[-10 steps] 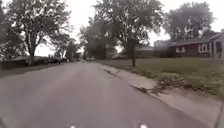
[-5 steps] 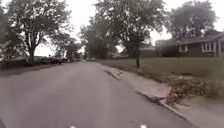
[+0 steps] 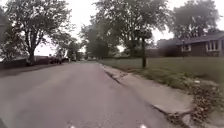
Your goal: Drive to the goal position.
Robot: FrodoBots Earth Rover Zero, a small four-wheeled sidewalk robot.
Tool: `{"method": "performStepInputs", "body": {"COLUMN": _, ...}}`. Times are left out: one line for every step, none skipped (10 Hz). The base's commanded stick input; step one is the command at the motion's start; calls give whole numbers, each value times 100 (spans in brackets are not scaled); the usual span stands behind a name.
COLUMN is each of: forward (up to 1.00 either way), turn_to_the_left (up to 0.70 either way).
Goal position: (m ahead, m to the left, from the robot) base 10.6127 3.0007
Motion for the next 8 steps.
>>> {"method": "performStepInputs", "body": {"forward": 100, "turn_to_the_left": 0}}
{"method": "performStepInputs", "body": {"forward": 100, "turn_to_the_left": 0}}
{"method": "performStepInputs", "body": {"forward": 100, "turn_to_the_left": 0}}
{"method": "performStepInputs", "body": {"forward": 100, "turn_to_the_left": 0}}
{"method": "performStepInputs", "body": {"forward": 100, "turn_to_the_left": 0}}
{"method": "performStepInputs", "body": {"forward": 100, "turn_to_the_left": 0}}
{"method": "performStepInputs", "body": {"forward": 100, "turn_to_the_left": 0}}
{"method": "performStepInputs", "body": {"forward": 100, "turn_to_the_left": 0}}
